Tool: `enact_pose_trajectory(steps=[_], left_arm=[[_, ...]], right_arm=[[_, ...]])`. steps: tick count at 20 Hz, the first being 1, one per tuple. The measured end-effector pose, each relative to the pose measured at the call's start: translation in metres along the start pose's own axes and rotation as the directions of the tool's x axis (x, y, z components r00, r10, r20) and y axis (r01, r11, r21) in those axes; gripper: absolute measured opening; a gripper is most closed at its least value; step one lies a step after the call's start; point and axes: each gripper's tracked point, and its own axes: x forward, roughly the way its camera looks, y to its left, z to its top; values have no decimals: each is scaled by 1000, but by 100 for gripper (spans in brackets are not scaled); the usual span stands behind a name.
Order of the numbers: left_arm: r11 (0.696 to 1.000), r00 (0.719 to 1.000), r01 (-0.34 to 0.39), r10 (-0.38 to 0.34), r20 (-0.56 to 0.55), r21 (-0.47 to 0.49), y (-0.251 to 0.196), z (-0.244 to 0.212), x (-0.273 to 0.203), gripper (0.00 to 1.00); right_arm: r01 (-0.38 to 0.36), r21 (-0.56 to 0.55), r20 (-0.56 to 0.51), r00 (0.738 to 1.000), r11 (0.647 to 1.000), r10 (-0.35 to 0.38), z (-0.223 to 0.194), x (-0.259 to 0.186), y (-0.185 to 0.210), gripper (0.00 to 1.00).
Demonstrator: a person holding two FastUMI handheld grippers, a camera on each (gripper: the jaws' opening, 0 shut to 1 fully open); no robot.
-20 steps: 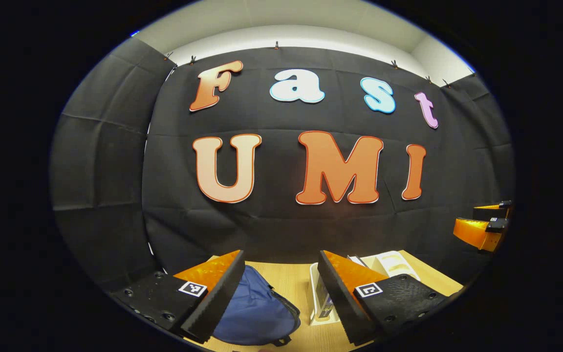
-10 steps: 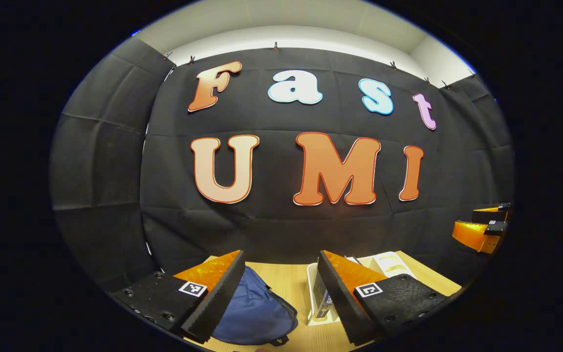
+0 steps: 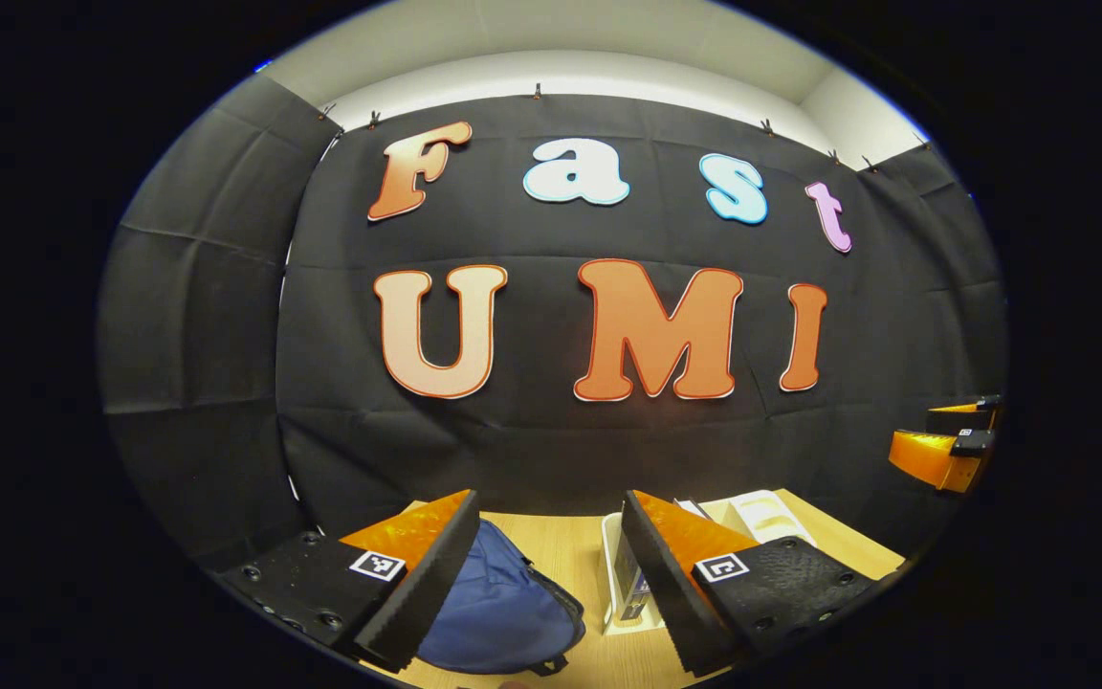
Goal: Open the schoolbag, grab two books from the bookshelf and put them into the schoolbag.
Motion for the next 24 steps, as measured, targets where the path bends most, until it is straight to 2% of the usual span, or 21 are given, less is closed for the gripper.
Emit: enact_pose_trajectory(steps=[7,10,16,21,24], left_arm=[[1000,1000,13,-13,0,-9,0,-3,-4,94],[999,1000,12,-11,26,-49,3,2,-6,94],[994,1000,0,1,11,-110,14,-8,-8,95],[1000,1000,-15,15,8,-27,19,-14,-8,95],[1000,1000,1,-1,13,-11,14,-15,-9,95]], right_arm=[[-3,-6,-6,1000,1000,3,-3,-3,3,96],[-3,-8,-5,1000,1000,3,-3,-4,3,96],[-16,10,-3,1000,1000,16,1,-5,5,96],[-16,11,-14,1000,1000,16,-5,-3,6,96],[-14,20,-27,1000,1000,15,-9,-4,5,96]])
